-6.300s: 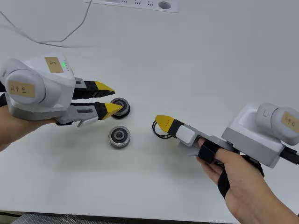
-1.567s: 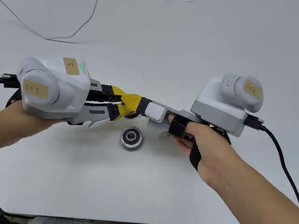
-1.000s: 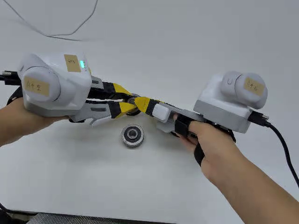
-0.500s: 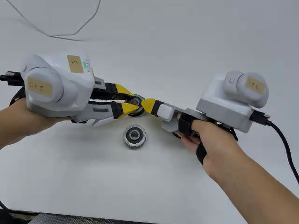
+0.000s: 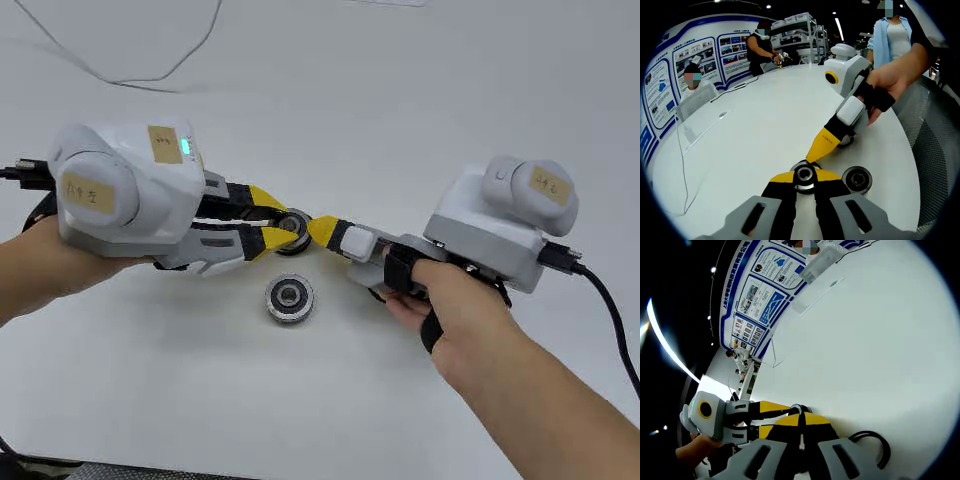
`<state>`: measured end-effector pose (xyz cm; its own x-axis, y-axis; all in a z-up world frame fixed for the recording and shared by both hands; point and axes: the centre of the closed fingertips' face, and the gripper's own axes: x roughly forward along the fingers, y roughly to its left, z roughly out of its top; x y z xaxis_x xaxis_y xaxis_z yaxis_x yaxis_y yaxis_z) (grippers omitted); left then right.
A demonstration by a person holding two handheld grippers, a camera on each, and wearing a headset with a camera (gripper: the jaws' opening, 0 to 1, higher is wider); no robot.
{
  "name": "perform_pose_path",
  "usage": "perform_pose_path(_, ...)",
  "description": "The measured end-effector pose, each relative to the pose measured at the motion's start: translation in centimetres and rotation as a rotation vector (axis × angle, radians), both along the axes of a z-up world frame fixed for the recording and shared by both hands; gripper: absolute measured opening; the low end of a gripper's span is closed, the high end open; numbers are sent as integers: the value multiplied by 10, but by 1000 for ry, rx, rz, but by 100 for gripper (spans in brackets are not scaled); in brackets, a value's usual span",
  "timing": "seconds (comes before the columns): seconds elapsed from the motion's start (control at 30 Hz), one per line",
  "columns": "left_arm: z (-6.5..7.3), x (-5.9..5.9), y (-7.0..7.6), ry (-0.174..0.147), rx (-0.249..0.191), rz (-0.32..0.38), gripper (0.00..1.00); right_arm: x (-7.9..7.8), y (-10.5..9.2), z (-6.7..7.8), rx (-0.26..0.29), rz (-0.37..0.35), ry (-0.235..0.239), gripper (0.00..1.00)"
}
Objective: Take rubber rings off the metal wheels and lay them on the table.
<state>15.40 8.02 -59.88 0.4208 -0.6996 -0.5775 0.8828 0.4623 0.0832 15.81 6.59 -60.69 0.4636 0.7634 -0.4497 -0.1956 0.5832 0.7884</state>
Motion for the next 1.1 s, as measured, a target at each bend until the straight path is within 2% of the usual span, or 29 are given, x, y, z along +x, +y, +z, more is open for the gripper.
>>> perform_pose_path(0.47,0,0,0,-1,-1,2,13,-1,3,5,29,-8,11,1)
perform_pose_path(1.1,0,0,0,-1,-8,1,13,-4,8,12,60,17,-7,0)
